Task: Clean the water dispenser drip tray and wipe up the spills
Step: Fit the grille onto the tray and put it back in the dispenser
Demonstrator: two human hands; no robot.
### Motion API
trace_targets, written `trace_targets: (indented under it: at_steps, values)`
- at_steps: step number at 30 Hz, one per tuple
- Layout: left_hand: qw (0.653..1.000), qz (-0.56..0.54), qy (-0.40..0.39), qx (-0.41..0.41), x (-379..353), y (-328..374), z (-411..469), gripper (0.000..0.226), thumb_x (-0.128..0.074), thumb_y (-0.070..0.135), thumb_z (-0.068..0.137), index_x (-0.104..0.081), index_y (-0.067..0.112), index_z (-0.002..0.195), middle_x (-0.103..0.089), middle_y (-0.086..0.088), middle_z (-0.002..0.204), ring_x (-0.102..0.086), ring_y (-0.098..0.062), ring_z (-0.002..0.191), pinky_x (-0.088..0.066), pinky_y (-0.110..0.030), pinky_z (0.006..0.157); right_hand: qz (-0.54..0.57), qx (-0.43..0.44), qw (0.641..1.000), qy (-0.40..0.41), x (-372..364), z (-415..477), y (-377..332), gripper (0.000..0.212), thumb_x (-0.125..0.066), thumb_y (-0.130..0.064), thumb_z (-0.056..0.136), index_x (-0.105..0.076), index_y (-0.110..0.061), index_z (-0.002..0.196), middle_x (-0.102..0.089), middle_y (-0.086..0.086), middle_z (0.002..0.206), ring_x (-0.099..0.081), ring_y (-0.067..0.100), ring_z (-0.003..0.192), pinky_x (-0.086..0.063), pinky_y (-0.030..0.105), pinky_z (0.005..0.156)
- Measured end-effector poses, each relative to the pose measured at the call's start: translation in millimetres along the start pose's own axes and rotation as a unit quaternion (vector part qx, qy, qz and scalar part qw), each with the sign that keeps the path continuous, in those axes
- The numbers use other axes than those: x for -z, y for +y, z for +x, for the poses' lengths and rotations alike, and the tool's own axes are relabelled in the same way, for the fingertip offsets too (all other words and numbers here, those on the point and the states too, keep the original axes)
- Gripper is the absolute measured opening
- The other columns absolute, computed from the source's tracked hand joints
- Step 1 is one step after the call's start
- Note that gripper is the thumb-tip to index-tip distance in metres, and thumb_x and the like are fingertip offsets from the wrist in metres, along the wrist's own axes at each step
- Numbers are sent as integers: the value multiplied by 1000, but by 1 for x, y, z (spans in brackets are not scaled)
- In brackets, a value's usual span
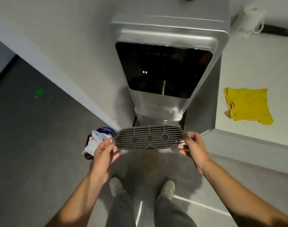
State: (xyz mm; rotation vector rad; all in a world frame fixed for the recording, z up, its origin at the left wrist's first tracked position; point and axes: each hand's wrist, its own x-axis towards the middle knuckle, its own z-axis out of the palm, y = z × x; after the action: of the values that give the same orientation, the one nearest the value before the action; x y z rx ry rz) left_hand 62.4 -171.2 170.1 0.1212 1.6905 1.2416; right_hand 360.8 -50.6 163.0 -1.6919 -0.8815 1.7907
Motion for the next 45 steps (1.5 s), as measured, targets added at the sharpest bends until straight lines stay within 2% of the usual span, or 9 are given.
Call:
trace_targets:
  at_steps: [5, 10, 14, 17, 24, 29, 35, 42, 45]
  values:
    - [998, 60, -19, 11, -26, 17, 86, 16, -67, 28, 89, -70, 27, 73, -59, -8, 84, -54, -21, 78, -39, -33, 66, 2, -25, 998, 55, -16, 56, 3, 22, -63, -36, 101, -57, -20, 114, -76, 8, 110, -72, 23, 93, -58, 35, 77]
    - [995, 59, -67, 31, -48, 16, 171, 21, -64, 23, 98, -72, 12, 114, -76, -8, 104, -71, -21, 99, -52, -31, 84, 59, -46, 991, 109, -33, 117, 10, 17, -56, -25, 105, -60, -15, 117, -77, 13, 112, -73, 27, 95, -58, 38, 78]
    - [991, 98, -83, 22, -70, 17, 220, 11, -67, 17, 97, -76, 20, 92, -76, -9, 94, -68, -25, 94, -53, -36, 86, 70, -46, 986, 147, -42, 160, 24, 23, -51, -22, 108, -63, -10, 123, -75, 16, 116, -71, 37, 110, -55, 52, 101]
    - [983, 148, -110, 21, -80, 11, 246, 18, -67, 23, 98, -77, 23, 83, -72, -16, 96, -62, -28, 92, -47, -43, 86, 61, -44, 982, 171, -45, 182, 32, 27, -49, -20, 108, -63, -8, 129, -73, 19, 121, -68, 40, 113, -56, 51, 97]
    - [980, 158, -115, 23, -103, -4, 276, 12, -63, 23, 101, -74, 19, 101, -77, -8, 106, -72, -24, 106, -58, -37, 92, 17, -41, 981, 188, -42, 210, 43, 24, -48, -24, 109, -62, -11, 123, -68, 27, 123, -63, 28, 97, -58, 52, 90]
    - [985, 141, -93, 15, -112, -9, 277, 13, -63, 21, 101, -73, 15, 108, -75, -12, 111, -70, -25, 107, -58, -42, 98, -13, -28, 983, 180, -40, 215, 40, 21, -46, -27, 110, -62, -19, 119, -70, 20, 122, -66, 30, 105, -58, 46, 83]
    - [978, 186, -88, -10, -116, -8, 277, 27, -56, 14, 105, -67, 2, 126, -70, -19, 119, -68, -30, 114, -56, -46, 101, -32, -37, 985, 168, -39, 223, 36, 25, -44, -30, 110, -62, -19, 123, -70, 16, 122, -65, 37, 115, -57, 58, 96]
    - [956, 269, -103, -59, -116, -7, 279, 22, -54, 11, 106, -67, 3, 121, -70, -14, 115, -69, -27, 107, -59, -37, 94, -48, -31, 984, 166, -39, 228, 37, 21, -42, -30, 111, -60, -22, 118, -71, 15, 120, -67, 38, 112, -58, 59, 94]
    - [963, 249, -93, -48, -118, -8, 279, 22, -53, 13, 106, -68, 1, 116, -71, -17, 114, -69, -29, 107, -58, -44, 98, -41, -31, 982, 181, -40, 228, 39, 19, -42, -29, 111, -60, -24, 115, -71, 12, 118, -67, 36, 111, -59, 57, 93]
